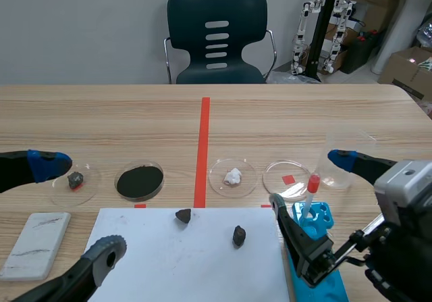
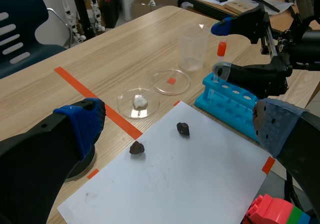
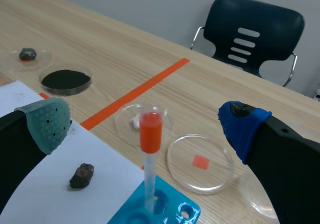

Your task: Pick up the dropper by the top with the right hand

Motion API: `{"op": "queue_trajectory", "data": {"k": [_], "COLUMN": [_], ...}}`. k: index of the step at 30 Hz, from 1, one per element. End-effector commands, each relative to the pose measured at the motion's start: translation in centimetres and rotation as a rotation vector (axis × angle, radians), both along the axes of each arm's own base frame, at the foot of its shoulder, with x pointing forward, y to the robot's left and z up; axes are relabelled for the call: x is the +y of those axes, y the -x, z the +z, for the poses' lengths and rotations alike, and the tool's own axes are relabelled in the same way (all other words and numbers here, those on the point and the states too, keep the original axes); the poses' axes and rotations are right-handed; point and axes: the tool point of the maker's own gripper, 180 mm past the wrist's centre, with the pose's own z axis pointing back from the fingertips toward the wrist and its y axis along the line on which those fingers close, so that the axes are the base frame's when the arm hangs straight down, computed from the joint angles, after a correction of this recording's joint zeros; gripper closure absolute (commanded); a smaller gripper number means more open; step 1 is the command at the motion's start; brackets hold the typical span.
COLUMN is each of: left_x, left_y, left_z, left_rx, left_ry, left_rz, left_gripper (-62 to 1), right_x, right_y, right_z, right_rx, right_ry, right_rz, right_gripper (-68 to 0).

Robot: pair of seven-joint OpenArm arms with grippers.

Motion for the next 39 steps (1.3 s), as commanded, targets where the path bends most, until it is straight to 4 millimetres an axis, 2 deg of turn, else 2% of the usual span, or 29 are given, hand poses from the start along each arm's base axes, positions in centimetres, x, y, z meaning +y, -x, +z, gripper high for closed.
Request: {"op": "queue_trajectory", "data": {"k": [1, 6, 39], "left_x": [-0.02, -0.02, -0.02], "left_y": [0.09, 0.09, 0.09], "left_z": [0.4, 0.4, 0.4], "left_rx": [-0.003, -0.003, -0.003], "left_ry": [0.023, 0.023, 0.023], "left_rz": [0.007, 0.007, 0.007], "left_gripper": [-62.0, -61.9, -62.0], "right_x": [0.02, 0.04, -0.1], "right_y": [-0.37, -0.31, 0.56], "right_z": [0.74, 0.2, 0.09], "right_rx": [-0.026, -0.003, 0.001], "right_ry": [-0.019, -0.013, -0.033], "right_rz": [-0.001, -0.003, -0.004], "right_gripper": [-61.4, -55.1, -52.4]}}
